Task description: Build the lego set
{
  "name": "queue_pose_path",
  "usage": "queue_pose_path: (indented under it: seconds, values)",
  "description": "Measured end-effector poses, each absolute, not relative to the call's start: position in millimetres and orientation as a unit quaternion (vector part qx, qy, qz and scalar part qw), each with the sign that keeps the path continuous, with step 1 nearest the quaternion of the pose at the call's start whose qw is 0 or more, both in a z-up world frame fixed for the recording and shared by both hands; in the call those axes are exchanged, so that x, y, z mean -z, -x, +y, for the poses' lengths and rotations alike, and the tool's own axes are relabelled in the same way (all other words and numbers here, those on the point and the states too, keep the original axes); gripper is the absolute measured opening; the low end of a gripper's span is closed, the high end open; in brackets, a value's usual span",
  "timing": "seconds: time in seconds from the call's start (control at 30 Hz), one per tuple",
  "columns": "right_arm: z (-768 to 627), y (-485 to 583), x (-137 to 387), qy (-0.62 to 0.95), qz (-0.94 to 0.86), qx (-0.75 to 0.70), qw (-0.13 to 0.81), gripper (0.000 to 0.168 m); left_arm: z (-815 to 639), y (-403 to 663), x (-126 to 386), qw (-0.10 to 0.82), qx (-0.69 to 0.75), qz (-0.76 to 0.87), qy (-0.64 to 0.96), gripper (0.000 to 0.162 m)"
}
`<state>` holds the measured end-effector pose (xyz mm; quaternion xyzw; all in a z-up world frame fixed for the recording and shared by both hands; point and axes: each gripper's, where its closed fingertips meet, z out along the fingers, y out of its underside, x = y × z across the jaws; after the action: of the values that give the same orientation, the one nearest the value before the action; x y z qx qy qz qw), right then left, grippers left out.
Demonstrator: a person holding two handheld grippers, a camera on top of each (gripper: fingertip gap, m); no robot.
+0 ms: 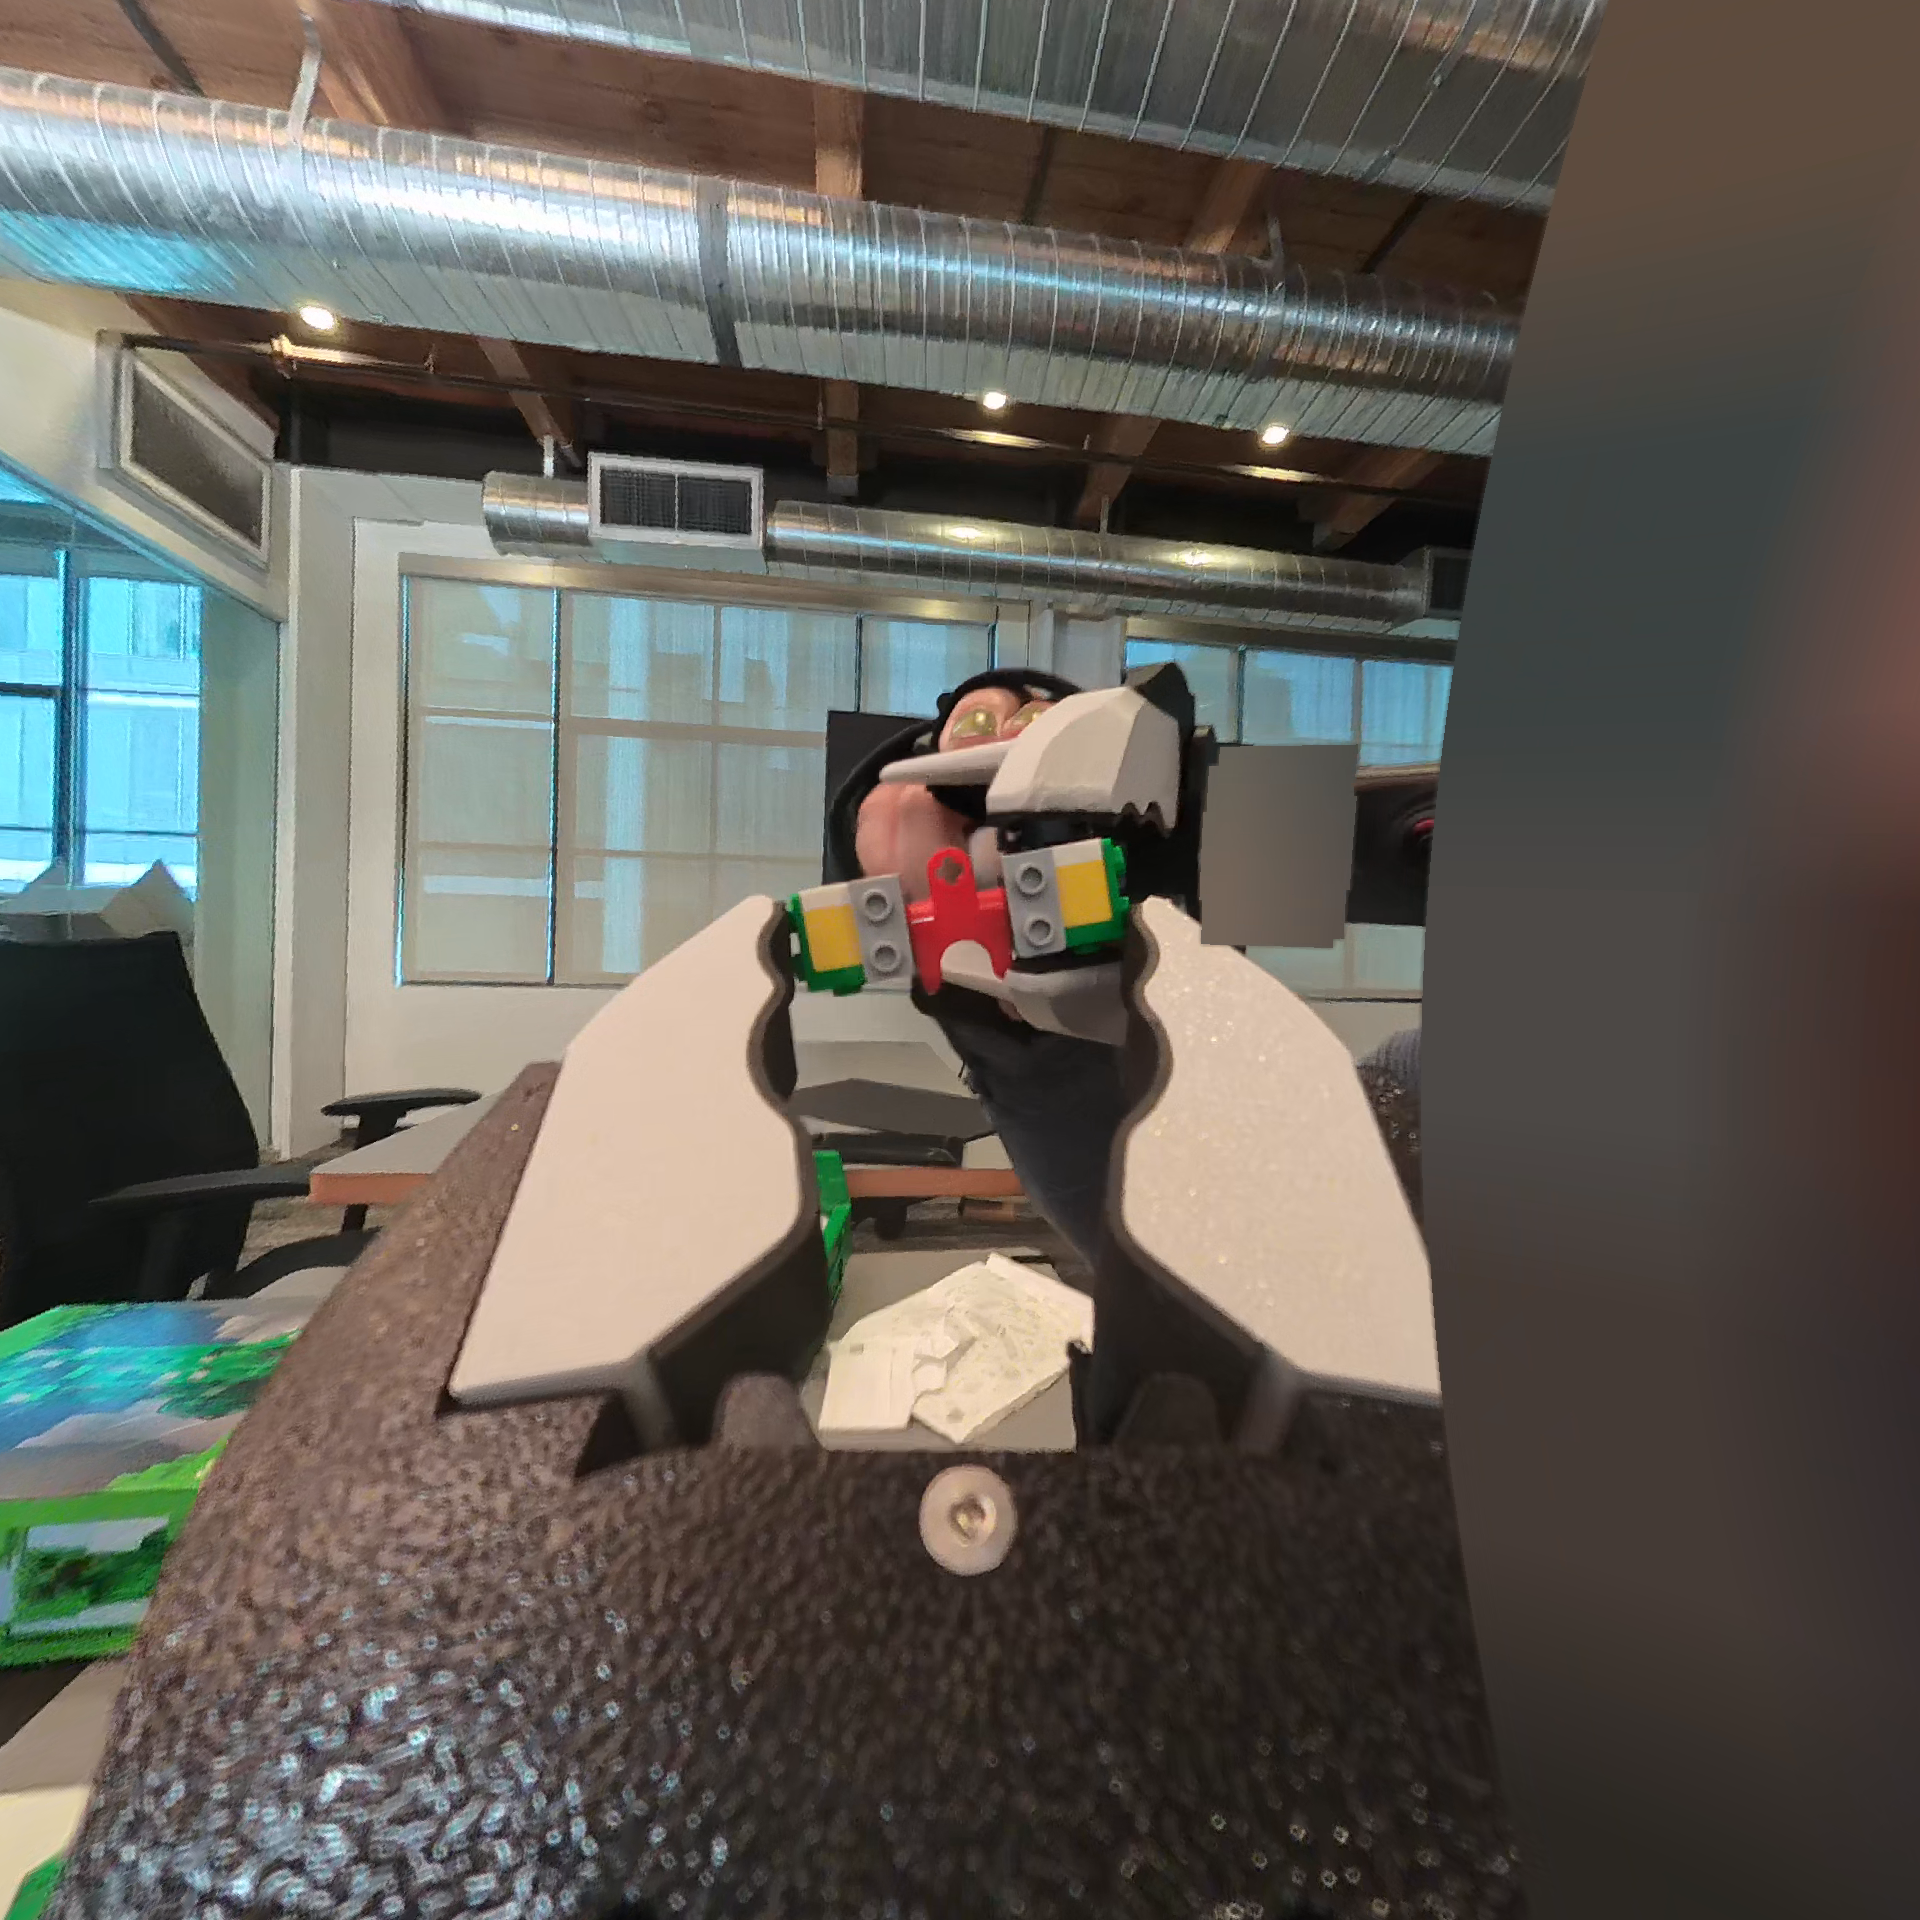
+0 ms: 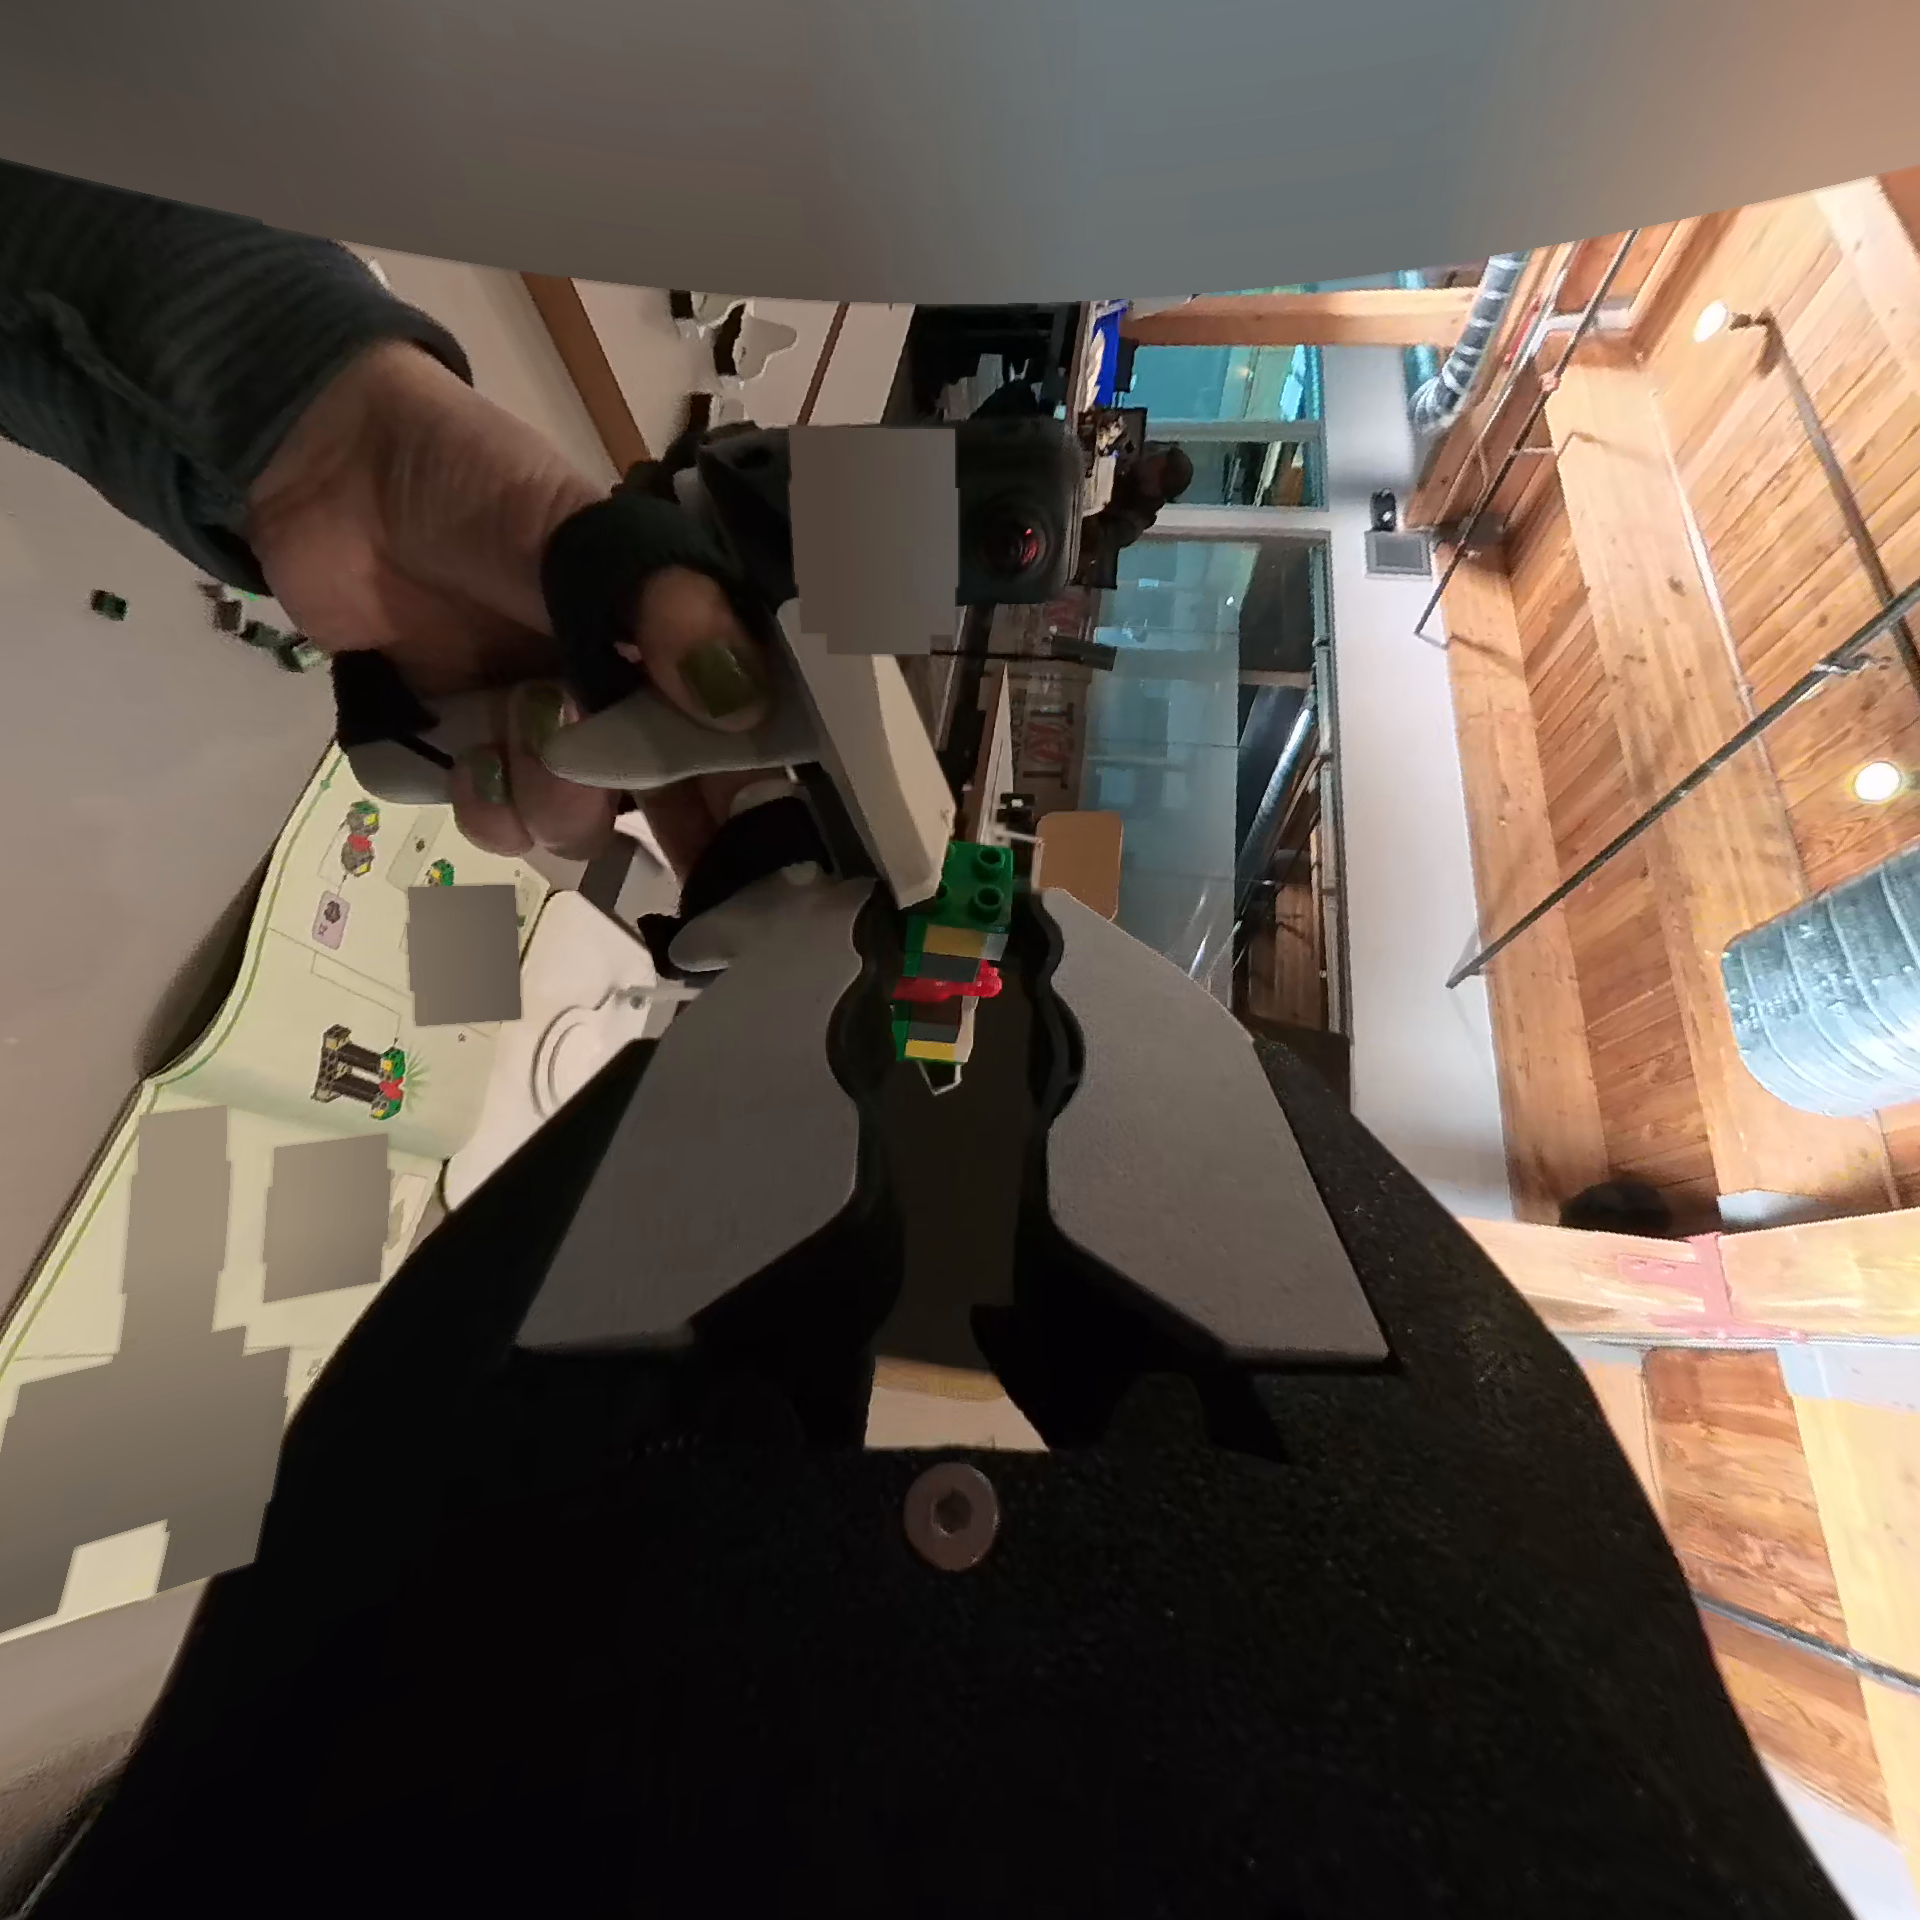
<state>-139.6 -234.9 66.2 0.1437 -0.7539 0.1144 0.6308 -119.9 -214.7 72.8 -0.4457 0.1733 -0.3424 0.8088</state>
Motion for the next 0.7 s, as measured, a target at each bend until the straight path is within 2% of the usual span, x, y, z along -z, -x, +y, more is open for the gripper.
queue_pose_path:
  seconds: [0.2, 0.3, 0.47, 0.57, 0.7]
  values:
    - [-231, 139, -66, -0.133, -0.738, -0.133, 0.648, 0.024, -209, 120, -72, 0.812, 0.34, 0.164, 0.445, 0.06]
    - [-217, 137, -72, -0.107, -0.718, -0.118, 0.677, 0.048, -206, 123, -71, 0.817, 0.335, 0.154, 0.443, 0.06]
    - [-178, 109, -74, -0.006, -0.699, -0.19, 0.689, 0.05, -201, 135, -66, 0.835, 0.27, 0.15, 0.455, 0.06]
    - [-154, 103, -57, 0.142, -0.687, -0.308, 0.643, 0.043, -195, 146, -53, 0.855, 0.178, 0.137, 0.467, 0.06]
    - [-159, 115, -6, 0.33, -0.64, -0.493, 0.488, 0.038, -183, 162, -9, 0.847, -0.064, 0.106, 0.518, 0.06]
